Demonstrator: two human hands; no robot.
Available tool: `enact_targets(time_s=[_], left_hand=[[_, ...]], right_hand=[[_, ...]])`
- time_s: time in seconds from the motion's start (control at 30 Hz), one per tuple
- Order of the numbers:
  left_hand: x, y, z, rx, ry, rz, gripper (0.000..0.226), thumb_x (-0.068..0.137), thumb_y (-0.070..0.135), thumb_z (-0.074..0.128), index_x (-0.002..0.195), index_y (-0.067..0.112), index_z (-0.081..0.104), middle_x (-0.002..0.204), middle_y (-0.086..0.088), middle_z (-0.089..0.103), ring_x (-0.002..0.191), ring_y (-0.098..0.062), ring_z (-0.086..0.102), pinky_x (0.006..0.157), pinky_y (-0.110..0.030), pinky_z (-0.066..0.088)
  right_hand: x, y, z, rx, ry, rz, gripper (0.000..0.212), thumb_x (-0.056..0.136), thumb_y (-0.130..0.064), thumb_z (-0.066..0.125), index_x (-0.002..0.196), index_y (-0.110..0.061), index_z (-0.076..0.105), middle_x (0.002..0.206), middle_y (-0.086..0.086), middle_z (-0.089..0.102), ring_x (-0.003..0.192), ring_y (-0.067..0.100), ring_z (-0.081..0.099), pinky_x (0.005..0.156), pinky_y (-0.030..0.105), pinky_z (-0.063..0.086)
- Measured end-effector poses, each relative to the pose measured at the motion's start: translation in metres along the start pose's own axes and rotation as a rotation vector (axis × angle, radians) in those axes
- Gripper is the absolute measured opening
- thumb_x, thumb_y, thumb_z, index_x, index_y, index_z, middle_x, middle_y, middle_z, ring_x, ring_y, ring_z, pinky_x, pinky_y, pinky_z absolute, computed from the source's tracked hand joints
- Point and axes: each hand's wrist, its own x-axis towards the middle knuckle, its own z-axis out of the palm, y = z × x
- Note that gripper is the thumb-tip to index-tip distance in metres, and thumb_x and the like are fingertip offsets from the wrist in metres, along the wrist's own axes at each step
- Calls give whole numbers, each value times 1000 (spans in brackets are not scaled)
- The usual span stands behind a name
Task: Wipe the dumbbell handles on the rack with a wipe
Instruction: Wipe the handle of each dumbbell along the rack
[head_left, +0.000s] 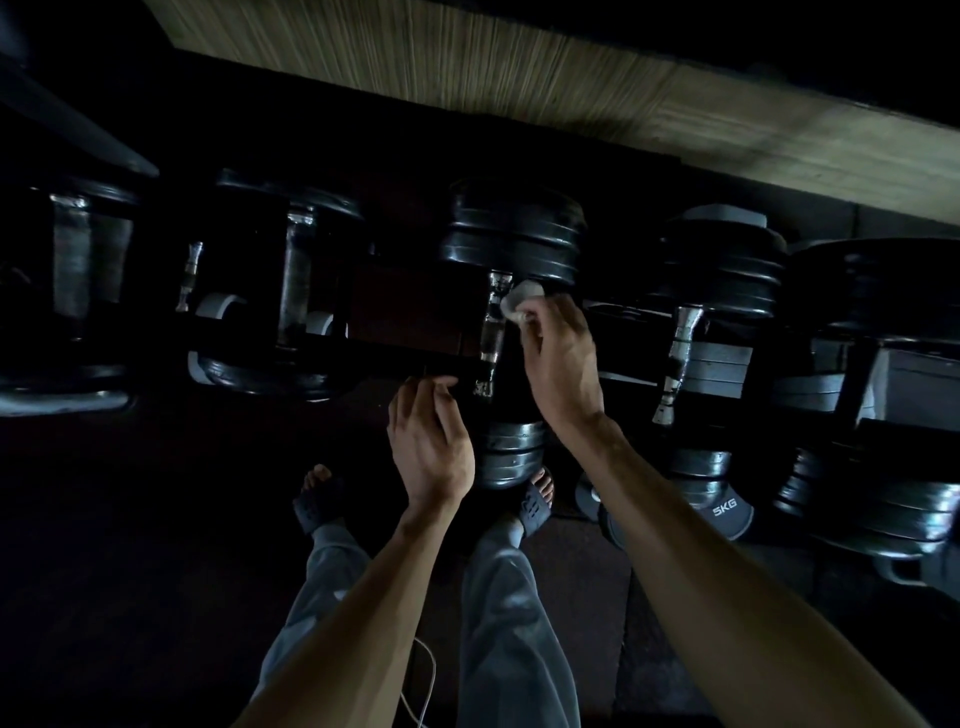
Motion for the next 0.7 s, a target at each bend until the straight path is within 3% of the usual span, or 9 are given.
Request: enact_targets(time_s=[0.1,0.2,0.27,0.33,0.43,0.5,0.57,0.63,0.7], left_hand=[[1,-1,1,4,-7,-6,39,94,24,28,96,16,67,94,3,67,94,-16,56,92,-40,45],[0,0,0,-12,-4,-18,40,94,25,28,95,16,67,95,2,66,95,-17,56,91,-42,46],[0,1,-1,-22,4,-17,40,94,26,28,97,17,67,97,3,66,96,-17,56,91,-42,47],[0,1,-1,-25,4,-19,41,95,27,28,98,18,67,98,4,66,97,-15,56,91,-42,47],[0,1,-2,-11,-3,-10,42,96,28,27,99,17,67,97,4,66,96,-15,57,91,-41,47],[0,1,-1,-7,-9,-11,41,96,27,27,99,17,67,97,5,66,96,-15,57,92,-40,46],[1,0,0,-4,-10,-7,40,95,26,28,98,17,67,97,4,67,96,-15,58,92,-41,46],[1,0,1,-12,-11,-23,40,94,26,28,97,17,67,96,3,67,97,-16,58,93,-43,46],[1,-2,1,-11,-12,-24,40,94,26,28,97,18,67,96,3,67,98,-18,58,93,-43,46]], right_hand=[[-17,11,9,30,-265,75,11,96,-12,65,99,-2,65,107,11,60,92,20,59,76,31,53],[-19,20,1,139,-473,128,13,95,-17,67,91,-5,66,93,2,63,79,15,62,68,30,50],[-14,19,-2,176,-458,131,17,97,-19,65,86,-6,65,85,-1,66,72,12,62,63,26,49],[-5,13,1,170,-295,158,19,99,-19,61,87,-5,62,84,0,64,67,1,56,57,11,43],[11,-4,10,131,-125,199,12,100,-16,58,95,-5,60,91,1,59,70,-4,50,59,2,41],[10,-4,10,132,-190,183,10,100,-14,58,96,-4,59,90,1,58,69,-4,50,57,6,41],[-1,1,2,110,-370,153,7,98,-13,60,95,-7,61,86,0,62,69,0,55,57,12,39],[-15,4,-4,97,-526,174,6,98,-17,62,97,-12,65,86,-2,68,72,9,65,59,24,47],[-25,0,-3,154,-452,230,10,100,-22,61,97,-14,66,84,-7,66,70,2,62,57,16,45]])
